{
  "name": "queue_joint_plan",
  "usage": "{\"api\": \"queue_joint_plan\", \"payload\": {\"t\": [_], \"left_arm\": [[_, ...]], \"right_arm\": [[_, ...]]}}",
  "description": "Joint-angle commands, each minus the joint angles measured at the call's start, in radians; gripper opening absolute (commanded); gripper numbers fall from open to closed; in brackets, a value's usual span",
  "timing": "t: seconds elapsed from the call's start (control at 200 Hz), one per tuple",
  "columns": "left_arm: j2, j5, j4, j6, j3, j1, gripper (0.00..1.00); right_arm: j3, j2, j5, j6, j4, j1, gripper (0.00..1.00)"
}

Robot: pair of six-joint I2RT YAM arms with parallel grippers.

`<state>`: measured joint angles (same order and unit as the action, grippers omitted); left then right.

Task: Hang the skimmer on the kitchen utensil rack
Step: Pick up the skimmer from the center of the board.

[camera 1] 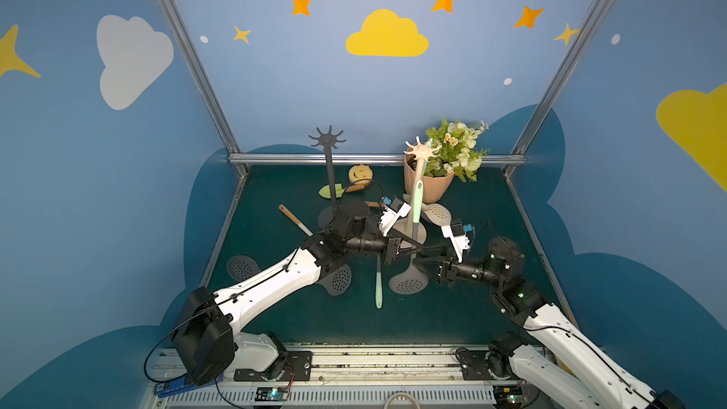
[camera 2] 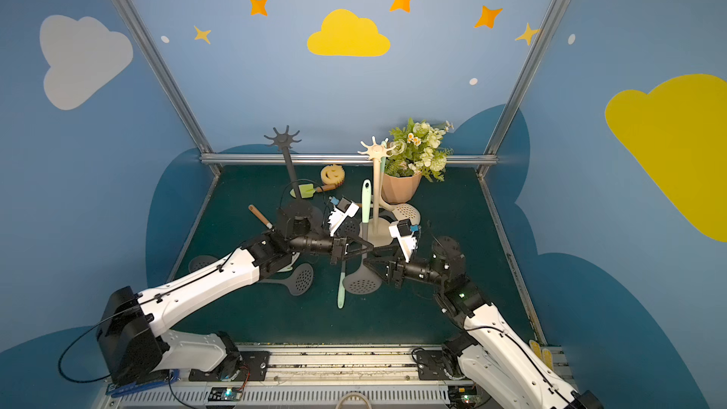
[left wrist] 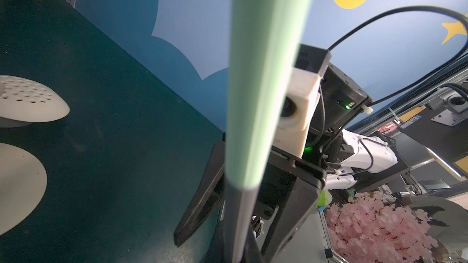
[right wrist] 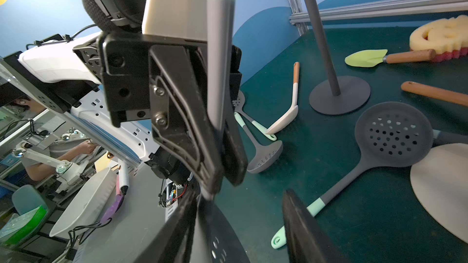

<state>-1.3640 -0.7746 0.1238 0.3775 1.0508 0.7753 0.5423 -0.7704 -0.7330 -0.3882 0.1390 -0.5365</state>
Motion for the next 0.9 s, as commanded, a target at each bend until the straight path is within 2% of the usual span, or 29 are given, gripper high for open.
{"api": "queue_joint_plan", "payload": {"t": [0.0, 0.125, 0.31, 0.456, 0.536, 0.636, 0.691, 0.791, 0.891], "left_arm": [[-0.008, -0.012, 0.04, -0.018, 0.025, 0.002, 0.04], [-0.014, 0.0, 0.06, -0.01, 0.018, 0.002, 0.04], [-0.009, 0.036, 0.101, 0.016, 0.004, 0.002, 0.04], [0.007, 0.084, 0.081, 0.014, 0.003, 0.001, 0.09], [0.024, 0.126, 0.069, 0.015, 0.0, 0.001, 0.27], [0.041, 0.193, 0.024, 0.011, 0.011, -0.002, 0.37], [0.058, 0.247, -0.006, 0.011, 0.012, -0.006, 0.42], [0.092, 0.332, -0.045, 0.029, 0.007, -0.021, 0.67], [0.146, 0.404, -0.085, 0.045, -0.012, -0.033, 0.81]], "right_arm": [[0.043, -0.01, -0.03, -0.021, 0.055, -0.005, 0.51], [0.057, -0.042, -0.038, -0.034, 0.08, -0.019, 0.46], [0.079, -0.093, -0.03, -0.028, 0.089, -0.052, 0.29], [0.079, -0.107, -0.02, -0.022, 0.083, -0.064, 0.14], [0.072, -0.104, -0.015, -0.02, 0.079, -0.064, 0.1], [0.07, -0.089, 0.006, -0.014, 0.067, -0.063, 0.0], [0.073, -0.084, 0.021, -0.006, 0.052, -0.064, 0.0], [0.082, -0.072, 0.062, 0.013, 0.013, -0.063, 0.0], [0.089, -0.046, 0.184, 0.035, -0.066, -0.062, 0.0]]}}
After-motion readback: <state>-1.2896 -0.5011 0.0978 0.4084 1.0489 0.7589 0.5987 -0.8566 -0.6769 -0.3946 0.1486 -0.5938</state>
